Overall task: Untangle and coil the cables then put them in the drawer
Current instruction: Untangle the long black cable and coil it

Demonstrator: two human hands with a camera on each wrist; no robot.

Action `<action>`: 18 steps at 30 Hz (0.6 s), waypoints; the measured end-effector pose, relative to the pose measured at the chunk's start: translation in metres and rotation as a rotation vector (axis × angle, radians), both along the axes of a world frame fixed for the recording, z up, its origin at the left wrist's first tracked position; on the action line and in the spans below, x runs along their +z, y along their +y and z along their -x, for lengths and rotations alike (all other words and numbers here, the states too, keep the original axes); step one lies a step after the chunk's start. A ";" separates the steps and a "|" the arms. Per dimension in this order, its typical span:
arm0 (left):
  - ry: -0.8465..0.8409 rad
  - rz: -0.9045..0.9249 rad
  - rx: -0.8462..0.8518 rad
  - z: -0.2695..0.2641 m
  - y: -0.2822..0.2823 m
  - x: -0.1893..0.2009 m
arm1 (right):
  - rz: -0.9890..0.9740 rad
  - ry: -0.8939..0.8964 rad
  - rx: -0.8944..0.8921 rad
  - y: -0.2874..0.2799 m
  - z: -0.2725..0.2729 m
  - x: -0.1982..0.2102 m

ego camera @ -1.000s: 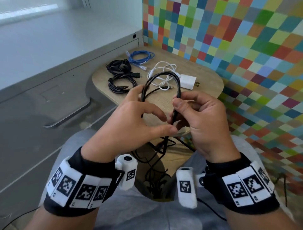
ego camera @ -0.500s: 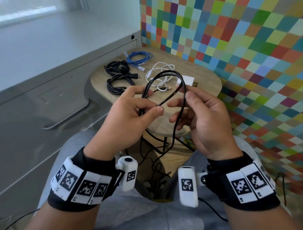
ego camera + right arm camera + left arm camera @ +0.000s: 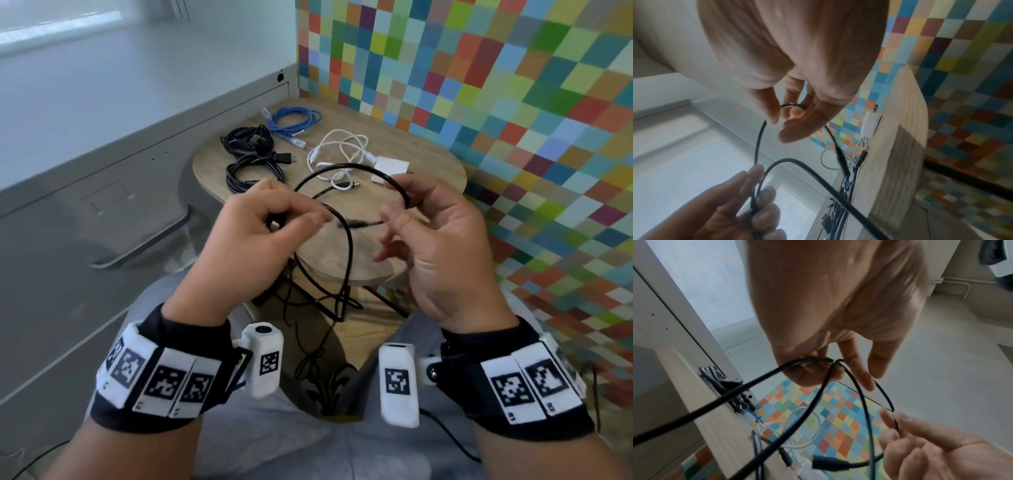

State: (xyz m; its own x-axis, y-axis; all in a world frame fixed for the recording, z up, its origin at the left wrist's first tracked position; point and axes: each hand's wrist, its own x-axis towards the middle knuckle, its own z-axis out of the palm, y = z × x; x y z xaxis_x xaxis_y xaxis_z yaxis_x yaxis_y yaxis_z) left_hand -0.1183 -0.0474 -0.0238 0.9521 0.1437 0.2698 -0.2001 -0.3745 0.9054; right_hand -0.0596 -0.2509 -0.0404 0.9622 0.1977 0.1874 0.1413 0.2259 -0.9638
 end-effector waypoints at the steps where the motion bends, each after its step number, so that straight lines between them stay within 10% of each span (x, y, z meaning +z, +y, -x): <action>1: -0.015 0.027 0.007 0.000 0.002 0.000 | 0.038 -0.058 -0.070 -0.002 -0.002 -0.001; 9: -0.100 0.242 -0.006 -0.003 0.004 -0.004 | 0.082 -0.272 -0.342 -0.007 -0.007 -0.001; 18: -0.158 0.294 0.017 -0.005 0.003 -0.004 | -0.124 -0.230 0.085 -0.011 0.004 0.007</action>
State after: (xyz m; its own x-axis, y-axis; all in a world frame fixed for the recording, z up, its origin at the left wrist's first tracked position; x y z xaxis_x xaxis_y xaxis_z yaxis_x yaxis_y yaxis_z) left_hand -0.1129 -0.0440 -0.0279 0.8987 0.2528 0.3585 -0.3424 -0.1064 0.9335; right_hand -0.0638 -0.2621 -0.0335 0.8725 0.2373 0.4271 0.3290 0.3608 -0.8727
